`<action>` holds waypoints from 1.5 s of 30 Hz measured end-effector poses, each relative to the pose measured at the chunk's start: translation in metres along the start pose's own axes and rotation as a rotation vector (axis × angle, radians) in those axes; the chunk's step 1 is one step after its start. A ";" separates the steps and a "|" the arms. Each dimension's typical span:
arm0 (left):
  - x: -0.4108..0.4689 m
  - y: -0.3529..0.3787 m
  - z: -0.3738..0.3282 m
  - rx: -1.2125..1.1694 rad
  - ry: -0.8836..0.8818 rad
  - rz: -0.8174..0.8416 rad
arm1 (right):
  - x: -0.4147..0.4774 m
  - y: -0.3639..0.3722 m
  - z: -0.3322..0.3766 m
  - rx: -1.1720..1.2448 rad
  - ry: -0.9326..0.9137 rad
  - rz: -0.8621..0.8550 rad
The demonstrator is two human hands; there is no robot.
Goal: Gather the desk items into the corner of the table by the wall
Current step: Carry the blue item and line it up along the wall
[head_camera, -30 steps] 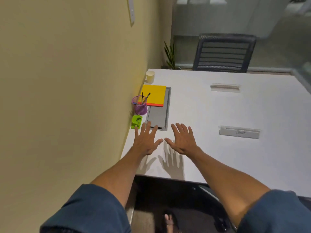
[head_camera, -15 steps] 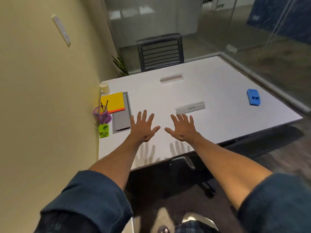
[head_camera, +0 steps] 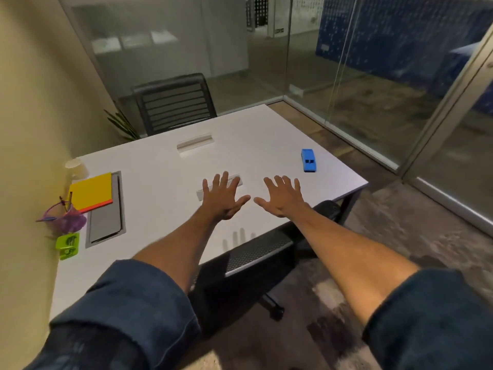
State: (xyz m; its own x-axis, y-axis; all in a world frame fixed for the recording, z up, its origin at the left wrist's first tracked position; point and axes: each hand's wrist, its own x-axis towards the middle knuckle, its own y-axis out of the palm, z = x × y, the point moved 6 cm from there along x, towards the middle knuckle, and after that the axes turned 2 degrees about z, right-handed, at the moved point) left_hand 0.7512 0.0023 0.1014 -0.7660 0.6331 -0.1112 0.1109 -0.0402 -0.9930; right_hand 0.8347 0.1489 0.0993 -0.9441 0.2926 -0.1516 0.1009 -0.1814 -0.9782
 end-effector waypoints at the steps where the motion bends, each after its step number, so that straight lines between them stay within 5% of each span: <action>1: 0.009 0.001 -0.028 -0.015 0.008 -0.002 | -0.002 -0.005 -0.029 -0.003 0.011 -0.005; 7: 0.055 -0.008 -0.132 -0.013 0.049 0.014 | -0.007 -0.030 -0.136 0.023 0.083 -0.004; 16: 0.131 -0.001 -0.200 0.017 0.087 0.035 | 0.026 -0.036 -0.219 0.060 0.157 -0.027; 45: 0.313 0.098 -0.213 -0.098 -0.191 0.251 | 0.269 0.041 -0.321 0.189 -0.016 0.170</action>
State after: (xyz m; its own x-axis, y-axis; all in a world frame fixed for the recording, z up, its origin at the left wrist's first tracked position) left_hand 0.6577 0.3613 -0.0221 -0.8112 0.4558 -0.3663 0.3643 -0.0961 -0.9263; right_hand 0.6856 0.5214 -0.0269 -0.9237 0.2283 -0.3077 0.1993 -0.3996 -0.8948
